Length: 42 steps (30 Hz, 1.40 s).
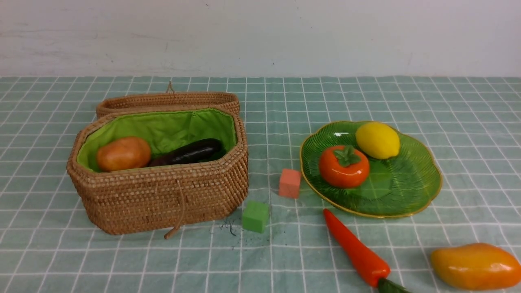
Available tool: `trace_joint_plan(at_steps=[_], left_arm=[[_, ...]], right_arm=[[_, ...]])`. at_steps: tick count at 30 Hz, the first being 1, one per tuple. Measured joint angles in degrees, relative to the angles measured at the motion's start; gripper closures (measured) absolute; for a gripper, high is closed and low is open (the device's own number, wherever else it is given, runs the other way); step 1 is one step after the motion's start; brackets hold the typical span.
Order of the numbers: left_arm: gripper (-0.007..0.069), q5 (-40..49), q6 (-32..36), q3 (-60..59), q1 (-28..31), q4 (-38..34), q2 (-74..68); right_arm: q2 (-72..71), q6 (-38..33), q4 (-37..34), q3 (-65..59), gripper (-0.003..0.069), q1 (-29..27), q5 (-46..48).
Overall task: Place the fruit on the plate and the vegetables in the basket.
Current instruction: Use the right arm to grab a mango and put it into the right plate
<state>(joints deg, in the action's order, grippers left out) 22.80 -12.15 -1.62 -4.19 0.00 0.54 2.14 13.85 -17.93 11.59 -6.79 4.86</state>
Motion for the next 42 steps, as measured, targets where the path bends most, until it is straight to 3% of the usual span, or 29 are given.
trace_joint_plan(at_steps=[8,11,15,18,23,27,30,36,38,42], left_arm=[[0.0566,0.0,0.0,0.0,0.0,0.0,0.0],[0.0564,0.0,0.0,0.0,0.0,0.0,0.0],[0.0558,0.0,0.0,0.0,0.0,0.0,0.0],[0.0554,0.0,0.0,0.0,0.0,0.0,0.0],[0.0548,0.0,0.0,0.0,0.0,0.0,0.0],[0.0545,0.0,0.0,0.0,0.0,0.0,0.0],[0.0543,0.0,0.0,0.0,0.0,0.0,0.0],[0.0537,0.0,0.0,0.0,0.0,0.0,0.0],[0.0533,0.0,0.0,0.0,0.0,0.0,0.0],[0.0532,0.0,0.0,0.0,0.0,0.0,0.0]], right_arm=[[22.0,-5.9,4.1,22.6,0.0415,0.0,15.5],[28.9,-6.9,3.9,25.7,0.0415,0.0,18.4],[33.5,-7.1,-2.6,26.8,0.0415,0.0,21.5],[36.7,-11.4,-7.7,26.8,0.0415,0.0,26.5],[42.5,-21.9,-10.6,26.8,0.0415,0.0,28.0],[48.1,-23.8,-15.6,28.1,0.0408,0.0,27.0],[52.1,-23.8,-15.3,29.7,0.0382,0.0,29.6],[62.2,-15.5,-7.0,35.0,0.0230,0.0,37.6],[65.7,-8.8,-0.6,37.9,0.0105,0.0,41.2],[67.7,7.4,2.2,39.0,0.0006,0.0,42.5]])
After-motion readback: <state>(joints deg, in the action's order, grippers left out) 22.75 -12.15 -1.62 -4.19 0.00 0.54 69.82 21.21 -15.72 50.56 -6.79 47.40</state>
